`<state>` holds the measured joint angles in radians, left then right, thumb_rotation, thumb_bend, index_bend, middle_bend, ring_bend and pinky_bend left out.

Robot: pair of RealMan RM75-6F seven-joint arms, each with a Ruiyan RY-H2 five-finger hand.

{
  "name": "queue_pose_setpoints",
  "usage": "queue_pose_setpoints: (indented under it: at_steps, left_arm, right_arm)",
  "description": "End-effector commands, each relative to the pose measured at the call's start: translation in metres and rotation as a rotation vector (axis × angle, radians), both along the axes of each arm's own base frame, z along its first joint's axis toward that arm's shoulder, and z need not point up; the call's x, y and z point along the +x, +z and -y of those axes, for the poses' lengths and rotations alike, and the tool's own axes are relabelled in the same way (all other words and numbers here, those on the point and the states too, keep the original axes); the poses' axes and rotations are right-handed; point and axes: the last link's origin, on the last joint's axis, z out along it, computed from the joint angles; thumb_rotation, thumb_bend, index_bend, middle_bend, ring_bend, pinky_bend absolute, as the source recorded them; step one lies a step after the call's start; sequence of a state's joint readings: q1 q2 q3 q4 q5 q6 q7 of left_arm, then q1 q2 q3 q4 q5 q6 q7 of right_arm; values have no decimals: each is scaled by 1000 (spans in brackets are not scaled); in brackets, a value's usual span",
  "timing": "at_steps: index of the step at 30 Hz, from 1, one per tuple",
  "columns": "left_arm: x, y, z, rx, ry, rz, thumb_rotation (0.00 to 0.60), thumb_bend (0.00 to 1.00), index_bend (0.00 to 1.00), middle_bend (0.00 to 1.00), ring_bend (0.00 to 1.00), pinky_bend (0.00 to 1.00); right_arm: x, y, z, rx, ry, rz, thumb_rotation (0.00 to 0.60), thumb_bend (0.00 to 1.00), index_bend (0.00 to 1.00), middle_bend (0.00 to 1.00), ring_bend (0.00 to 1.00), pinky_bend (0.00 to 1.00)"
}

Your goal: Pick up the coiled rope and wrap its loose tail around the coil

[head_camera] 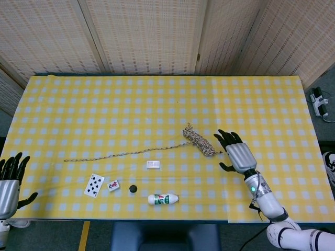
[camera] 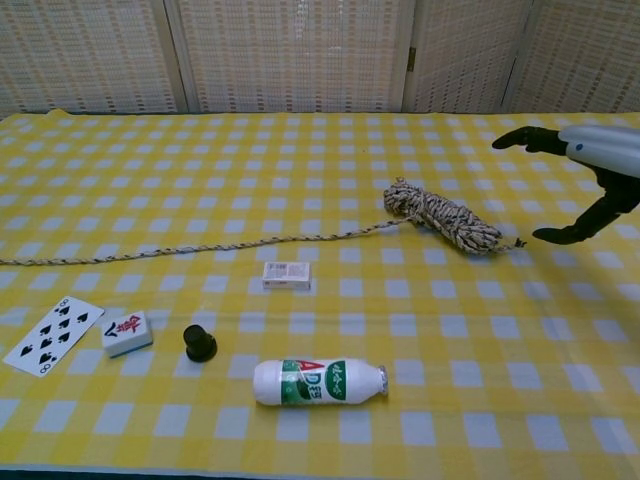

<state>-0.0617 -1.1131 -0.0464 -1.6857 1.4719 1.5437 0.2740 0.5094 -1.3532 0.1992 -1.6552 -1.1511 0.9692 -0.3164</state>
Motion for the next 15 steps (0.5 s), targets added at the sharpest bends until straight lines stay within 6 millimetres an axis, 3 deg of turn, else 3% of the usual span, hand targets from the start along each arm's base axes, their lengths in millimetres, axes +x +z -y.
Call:
queue_pose_setpoints:
  at_steps: [1,15]
  left_arm:
    - [0,0,0,-4,0,2,600,129,97,23,38,0]
    - [-2,-2,-3,-25,10,8,600,129,122,23,38,0]
  right_arm:
    - [6,-15,12,15,-15,0,600,324,0,0,14,13]
    - [14,-63,45,24,-50,-45,600,323,0,0,7,6]
